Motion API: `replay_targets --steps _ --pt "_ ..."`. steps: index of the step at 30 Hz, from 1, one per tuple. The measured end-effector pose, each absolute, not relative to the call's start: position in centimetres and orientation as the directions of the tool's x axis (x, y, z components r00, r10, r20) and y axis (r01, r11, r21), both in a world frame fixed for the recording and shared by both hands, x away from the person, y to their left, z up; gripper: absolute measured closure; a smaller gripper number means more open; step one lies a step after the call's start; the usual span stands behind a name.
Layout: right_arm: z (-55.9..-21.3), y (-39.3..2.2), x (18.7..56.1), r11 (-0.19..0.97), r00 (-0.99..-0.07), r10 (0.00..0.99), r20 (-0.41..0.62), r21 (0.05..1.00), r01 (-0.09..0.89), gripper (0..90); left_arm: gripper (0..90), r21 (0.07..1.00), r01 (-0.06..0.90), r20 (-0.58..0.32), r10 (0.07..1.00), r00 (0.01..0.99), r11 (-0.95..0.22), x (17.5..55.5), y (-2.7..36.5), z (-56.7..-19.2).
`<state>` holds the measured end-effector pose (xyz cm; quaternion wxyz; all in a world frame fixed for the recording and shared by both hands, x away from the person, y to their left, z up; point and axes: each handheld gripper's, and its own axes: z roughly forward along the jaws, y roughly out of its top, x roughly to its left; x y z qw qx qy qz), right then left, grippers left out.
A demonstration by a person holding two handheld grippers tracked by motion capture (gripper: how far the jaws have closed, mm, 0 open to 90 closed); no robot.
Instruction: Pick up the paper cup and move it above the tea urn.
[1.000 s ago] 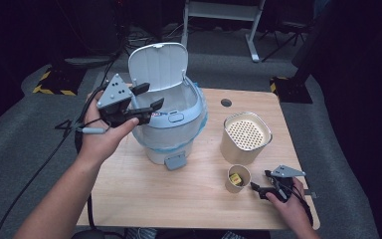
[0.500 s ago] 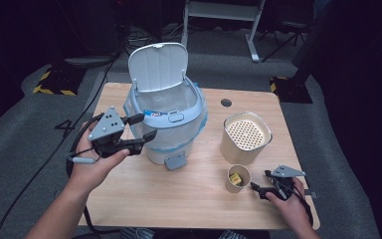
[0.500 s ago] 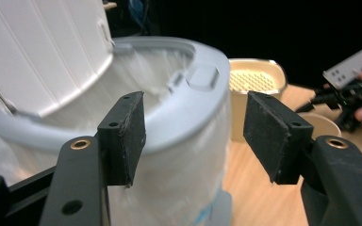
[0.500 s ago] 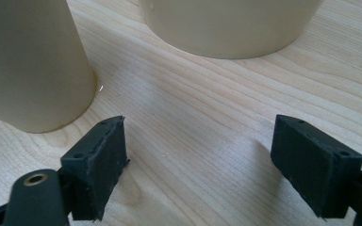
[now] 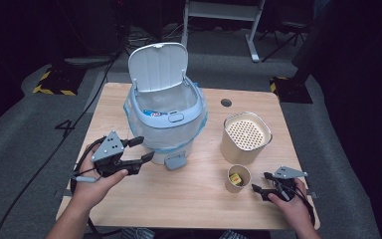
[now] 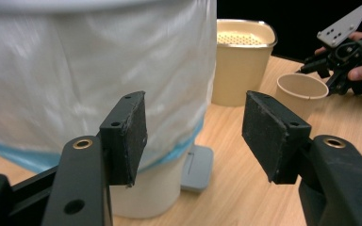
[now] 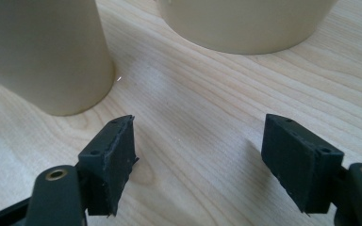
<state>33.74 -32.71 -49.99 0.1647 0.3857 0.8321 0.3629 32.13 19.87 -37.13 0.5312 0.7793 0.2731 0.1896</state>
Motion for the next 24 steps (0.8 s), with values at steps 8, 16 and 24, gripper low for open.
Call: replay_targets --steps 8,16,24 --pt "-48.8 -32.5 33.0 0.448 -0.686 0.727 0.03 0.736 0.507 27.2 40.9 0.879 0.337 -0.062 0.622 0.781 -0.336 32.8 20.2 -40.7" --pt "-48.5 -32.0 32.6 0.466 -0.736 0.675 0.05 0.744 0.478 24.9 40.4 0.823 0.42 -0.086 0.646 0.758 -0.383 33.5 20.7 -44.3" --pt "-48.4 -31.7 32.0 0.463 -0.755 0.653 0.064 0.755 0.464 22.3 40.7 0.776 0.486 -0.109 0.674 0.731 -0.402 34.4 21.5 -47.4"
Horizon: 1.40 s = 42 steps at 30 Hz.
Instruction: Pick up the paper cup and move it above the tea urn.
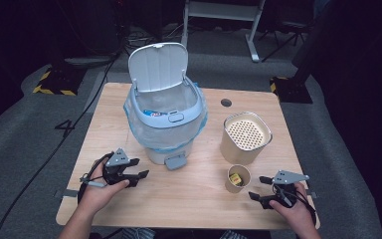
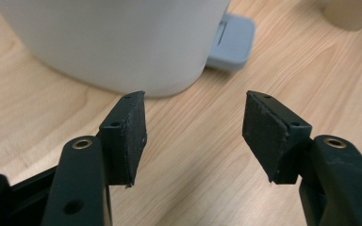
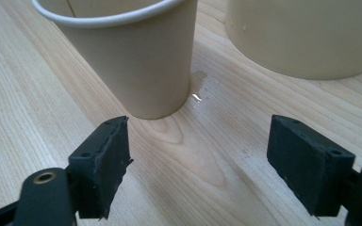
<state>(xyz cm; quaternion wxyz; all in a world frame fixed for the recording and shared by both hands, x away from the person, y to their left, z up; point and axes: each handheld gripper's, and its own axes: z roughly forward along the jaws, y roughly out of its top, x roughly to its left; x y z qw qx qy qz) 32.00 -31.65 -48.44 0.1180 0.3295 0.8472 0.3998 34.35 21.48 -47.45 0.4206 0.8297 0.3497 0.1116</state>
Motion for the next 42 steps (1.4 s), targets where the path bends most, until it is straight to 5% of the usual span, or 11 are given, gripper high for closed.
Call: replay_targets --steps 24,42 --pt "-48.8 -29.3 31.9 0.375 -0.779 0.62 0.09 0.839 0.396 16.8 35.0 0.71 0.503 -0.023 0.697 0.716 -0.493 34.8 20.3 -50.3" --pt "-49.9 -26.6 33.4 0.343 -0.801 0.587 0.114 0.862 0.374 27.0 31.6 0.707 0.512 -0.021 0.709 0.705 -0.487 35.1 20.0 -50.3"
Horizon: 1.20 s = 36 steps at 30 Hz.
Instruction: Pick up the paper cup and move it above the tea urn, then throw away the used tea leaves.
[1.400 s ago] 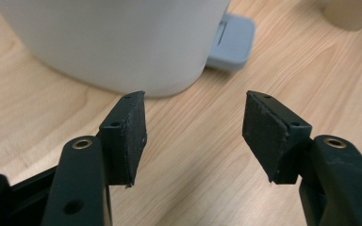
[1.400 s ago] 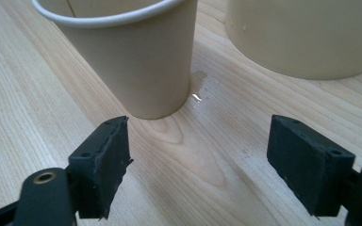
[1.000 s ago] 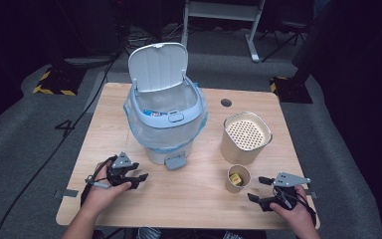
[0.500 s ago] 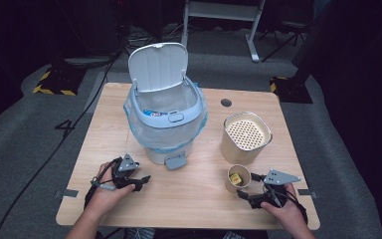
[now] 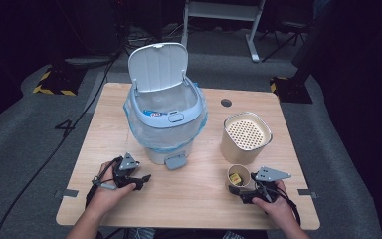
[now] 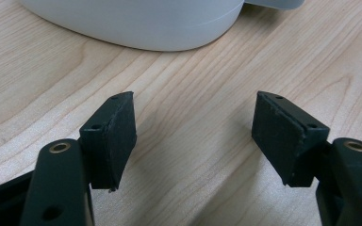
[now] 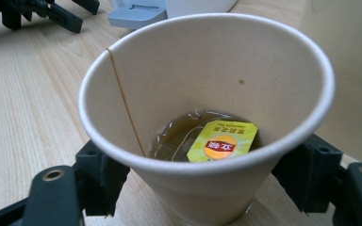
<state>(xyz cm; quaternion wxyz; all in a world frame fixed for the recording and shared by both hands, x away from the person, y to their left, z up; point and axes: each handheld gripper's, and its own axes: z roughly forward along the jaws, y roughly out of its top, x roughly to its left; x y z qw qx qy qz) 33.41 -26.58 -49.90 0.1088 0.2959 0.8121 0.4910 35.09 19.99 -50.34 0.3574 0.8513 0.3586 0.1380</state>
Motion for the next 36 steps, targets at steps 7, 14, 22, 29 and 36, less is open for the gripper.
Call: replay_targets --steps 7,14,22,29,36 --pt "-49.5 -27.0 33.5 0.322 -0.802 0.587 0.11 0.877 0.357 28.4 31.5 0.708 0.512 -0.022 0.709 0.704 -0.487 35.1 20.0 -50.3" --pt "-48.4 -27.4 33.1 0.306 -0.808 0.58 0.099 0.893 0.33 28.5 31.3 0.707 0.512 -0.023 0.709 0.705 -0.487 35.1 20.0 -50.3" --pt "-46.4 -27.9 32.9 0.299 -0.807 0.584 0.088 0.901 0.315 28.5 30.0 0.707 0.512 -0.022 0.709 0.705 -0.488 35.3 19.8 -50.4" --pt "-43.9 -28.3 33.4 0.311 -0.81 0.581 0.079 0.898 0.311 28.7 28.0 0.705 0.511 -0.025 0.702 0.711 -0.492 35.3 19.8 -50.4" --pt "-41.8 -28.5 33.6 0.322 -0.814 0.576 0.069 0.897 0.304 28.7 22.9 0.699 0.502 -0.025 0.684 0.729 -0.509 35.4 19.8 -50.4"
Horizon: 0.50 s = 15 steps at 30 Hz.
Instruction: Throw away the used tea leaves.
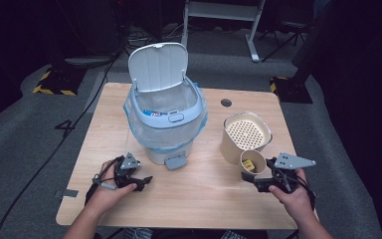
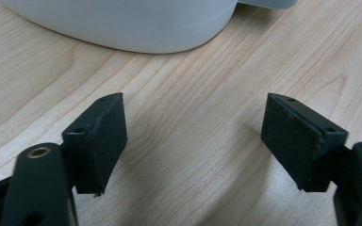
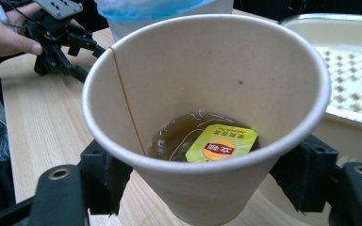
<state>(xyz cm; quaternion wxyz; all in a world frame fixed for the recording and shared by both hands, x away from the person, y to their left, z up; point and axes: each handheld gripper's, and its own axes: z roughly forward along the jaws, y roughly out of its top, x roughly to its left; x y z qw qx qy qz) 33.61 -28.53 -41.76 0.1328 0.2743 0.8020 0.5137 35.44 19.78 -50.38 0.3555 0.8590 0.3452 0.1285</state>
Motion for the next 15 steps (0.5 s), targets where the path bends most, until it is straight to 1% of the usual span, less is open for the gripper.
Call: replay_targets --steps 15 --pt "-36.5 -29.1 35.1 0.324 -0.81 0.583 0.058 0.898 0.298 28.8 21.7 0.699 0.507 -0.022 0.693 0.72 -0.504 35.6 19.9 -50.4"
